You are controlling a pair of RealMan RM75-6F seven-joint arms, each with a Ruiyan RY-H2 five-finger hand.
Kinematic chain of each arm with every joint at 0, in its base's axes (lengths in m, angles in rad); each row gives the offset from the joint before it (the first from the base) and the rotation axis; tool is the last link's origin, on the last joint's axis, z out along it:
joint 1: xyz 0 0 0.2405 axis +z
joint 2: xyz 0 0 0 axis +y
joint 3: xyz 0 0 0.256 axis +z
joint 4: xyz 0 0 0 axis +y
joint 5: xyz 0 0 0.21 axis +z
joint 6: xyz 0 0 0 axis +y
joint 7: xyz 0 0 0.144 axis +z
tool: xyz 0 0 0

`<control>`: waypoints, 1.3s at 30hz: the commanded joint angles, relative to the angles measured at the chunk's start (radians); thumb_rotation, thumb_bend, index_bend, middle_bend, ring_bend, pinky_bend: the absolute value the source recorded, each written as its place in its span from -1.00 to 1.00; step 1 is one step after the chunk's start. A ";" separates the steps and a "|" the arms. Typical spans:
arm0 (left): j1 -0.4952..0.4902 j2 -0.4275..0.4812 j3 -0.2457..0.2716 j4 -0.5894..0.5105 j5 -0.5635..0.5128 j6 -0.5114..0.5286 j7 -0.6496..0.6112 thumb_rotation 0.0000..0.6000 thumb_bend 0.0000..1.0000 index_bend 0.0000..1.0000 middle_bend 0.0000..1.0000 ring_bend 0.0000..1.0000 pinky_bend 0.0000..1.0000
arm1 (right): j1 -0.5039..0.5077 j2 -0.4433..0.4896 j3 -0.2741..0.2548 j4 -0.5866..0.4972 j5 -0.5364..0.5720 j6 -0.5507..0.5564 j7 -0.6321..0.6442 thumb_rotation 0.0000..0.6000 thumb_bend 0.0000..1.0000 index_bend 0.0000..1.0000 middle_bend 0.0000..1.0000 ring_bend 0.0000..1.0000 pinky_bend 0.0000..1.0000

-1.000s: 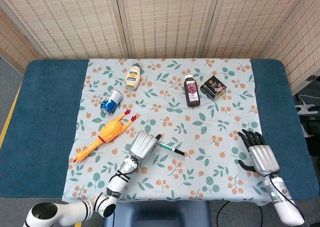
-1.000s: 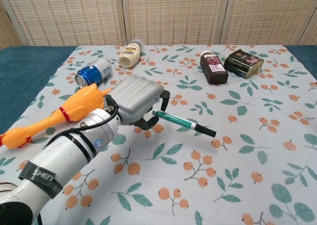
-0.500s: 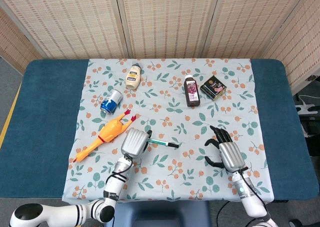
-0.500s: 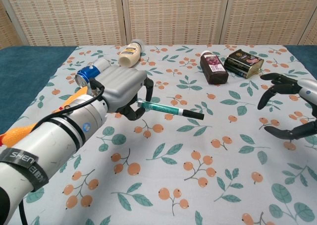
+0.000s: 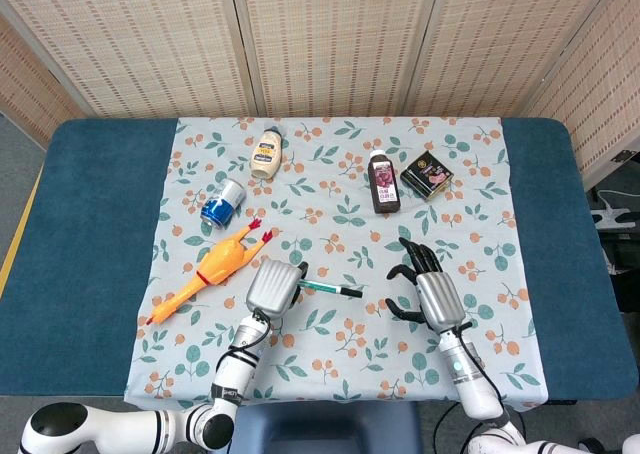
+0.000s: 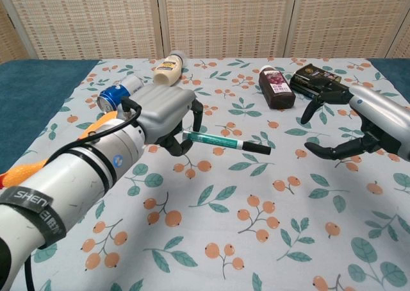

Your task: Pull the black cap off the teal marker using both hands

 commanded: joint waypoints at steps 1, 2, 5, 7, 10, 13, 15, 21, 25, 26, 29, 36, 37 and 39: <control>-0.006 0.002 -0.002 -0.002 -0.010 0.004 0.001 1.00 0.04 0.73 1.00 1.00 1.00 | 0.009 -0.016 0.005 0.010 0.014 -0.011 0.006 0.83 -0.64 -0.15 -1.00 -1.00 -1.00; -0.009 0.002 -0.001 -0.002 -0.014 0.005 0.002 1.00 0.04 0.73 1.00 1.00 1.00 | 0.014 -0.024 0.007 0.017 0.020 -0.017 0.009 0.83 -0.64 -0.15 -1.00 -1.00 -1.00; -0.014 0.002 0.004 -0.002 -0.020 0.010 0.004 1.00 0.03 0.73 1.00 1.00 1.00 | 0.024 -0.048 0.010 0.036 0.028 -0.024 0.015 0.83 -0.64 -0.13 -1.00 -1.00 -1.00; -0.016 0.002 0.009 -0.003 -0.018 0.015 0.005 1.00 0.03 0.73 1.00 1.00 1.00 | 0.030 -0.062 0.011 0.049 0.028 -0.024 0.017 0.83 -0.64 -0.12 -1.00 -1.00 -1.00; -0.021 0.004 0.010 -0.013 -0.026 0.018 0.004 1.00 0.02 0.73 1.00 1.00 1.00 | 0.041 -0.084 0.015 0.073 0.033 -0.030 0.023 0.83 -0.64 -0.10 -1.00 -1.00 -1.00; -0.027 0.003 0.007 -0.017 -0.032 0.024 0.005 1.00 0.02 0.73 1.00 1.00 1.00 | 0.050 -0.101 0.021 0.090 0.042 -0.036 0.028 0.83 -0.64 -0.08 -1.00 -1.00 -1.00; -0.031 0.001 0.005 -0.016 -0.038 0.026 0.003 1.00 0.02 0.73 1.00 1.00 1.00 | 0.053 -0.112 0.023 0.099 0.046 -0.038 0.040 0.83 -0.64 -0.07 -1.00 -1.00 -1.00; -0.041 0.000 0.006 -0.009 -0.056 0.027 0.001 1.00 0.02 0.73 1.00 1.00 1.00 | 0.063 -0.143 0.023 0.128 0.050 -0.042 0.067 0.83 -0.64 -0.02 -0.95 -1.00 -1.00; -0.046 0.001 0.008 -0.008 -0.060 0.030 -0.002 1.00 0.02 0.73 1.00 1.00 1.00 | 0.071 -0.156 0.025 0.144 0.054 -0.048 0.074 0.83 -0.64 0.02 -0.95 -1.00 -1.00; -0.048 0.002 0.009 -0.010 -0.061 0.031 -0.004 1.00 0.02 0.73 1.00 1.00 1.00 | 0.073 -0.159 0.025 0.149 0.055 -0.050 0.075 0.83 -0.64 0.03 -0.95 -1.00 -1.00; -0.051 0.003 0.013 -0.012 -0.061 0.033 -0.006 1.00 0.02 0.73 1.00 1.00 1.00 | 0.078 -0.168 0.026 0.160 0.058 -0.053 0.077 0.82 -0.63 0.05 -0.95 -1.00 -1.00; -0.057 0.008 0.018 -0.015 -0.069 0.034 -0.011 1.00 0.02 0.73 1.00 1.00 1.00 | 0.084 -0.182 0.028 0.173 0.058 -0.050 0.090 0.82 -0.54 0.16 -0.93 -1.00 -1.00; -0.058 0.009 0.018 -0.014 -0.071 0.035 -0.012 1.00 0.02 0.73 1.00 1.00 1.00 | 0.085 -0.183 0.028 0.174 0.059 -0.052 0.093 0.82 -0.54 0.18 -0.92 -1.00 -1.00; -0.059 0.010 0.017 -0.015 -0.074 0.035 -0.016 1.00 0.02 0.73 1.00 1.00 1.00 | 0.087 -0.185 0.029 0.176 0.060 -0.052 0.097 0.83 -0.53 0.20 -0.91 -1.00 -1.00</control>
